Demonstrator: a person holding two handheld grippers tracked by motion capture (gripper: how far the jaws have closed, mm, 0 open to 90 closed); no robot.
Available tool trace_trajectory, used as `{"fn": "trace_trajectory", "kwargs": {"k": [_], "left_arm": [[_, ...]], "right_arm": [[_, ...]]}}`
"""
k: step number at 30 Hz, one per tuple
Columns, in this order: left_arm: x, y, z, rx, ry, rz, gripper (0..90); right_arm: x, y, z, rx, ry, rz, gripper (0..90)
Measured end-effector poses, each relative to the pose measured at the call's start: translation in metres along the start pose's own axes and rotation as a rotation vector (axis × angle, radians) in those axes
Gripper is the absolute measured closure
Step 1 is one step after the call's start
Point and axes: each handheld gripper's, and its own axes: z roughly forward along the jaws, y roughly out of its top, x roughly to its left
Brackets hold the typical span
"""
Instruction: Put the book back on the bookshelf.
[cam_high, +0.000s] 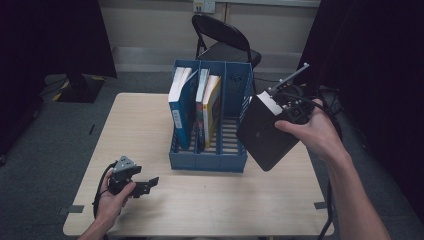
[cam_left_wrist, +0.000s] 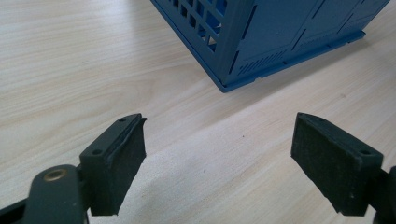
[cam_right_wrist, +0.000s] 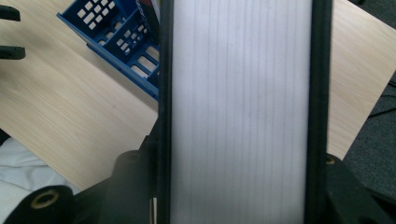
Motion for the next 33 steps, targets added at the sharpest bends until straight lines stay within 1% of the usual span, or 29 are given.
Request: {"fn": "trace_trajectory", "kwargs": {"k": [5, 9, 11, 13, 16, 20, 22, 28, 31, 33], "left_arm": [[0.001, 0.0, -0.001, -0.004, 0.001, -0.002, 17.5], [0.001, 0.0, 0.0, 0.001, 0.0, -0.001, 17.5], [0.001, 0.0, 0.0, -0.002, -0.001, 0.002, 17.5], [0.001, -0.001, 0.0, -0.002, 0.002, 0.002, 17.5], [0.001, 0.0, 0.0, 0.001, 0.0, 0.0, 17.5], [0.001, 0.0, 0.0, 0.002, -0.002, 0.005, 17.6], [0.001, 0.0, 0.0, 0.003, -0.003, 0.002, 17.6], [0.001, -0.001, -0.001, 0.001, -0.006, 0.006, 17.6], [0.002, -0.001, -0.001, 0.002, -0.004, 0.004, 17.6], [0.002, -0.001, -0.002, -0.003, -0.007, 0.006, 17.6]], "right_arm": [[0.005, 0.014, 0.005, 0.002, 0.012, -0.006, 53.6], [0.009, 0.022, 0.009, -0.004, 0.008, -0.01, 53.7], [0.009, 0.026, 0.012, 0.002, 0.017, 0.001, 53.7], [0.009, 0.03, 0.016, 0.009, 0.016, 0.011, 53.7], [0.01, 0.036, 0.023, 0.02, 0.005, 0.009, 53.7], [0.01, 0.047, 0.031, 0.046, 0.013, 0.024, 53.7], [0.011, 0.053, 0.033, 0.056, 0.005, 0.025, 53.7], [0.009, 0.067, 0.043, 0.082, -0.002, 0.082, 53.7], [0.009, 0.073, 0.047, 0.091, -0.022, 0.103, 53.7], [0.009, 0.075, 0.049, 0.098, -0.031, 0.108, 53.7]]}}
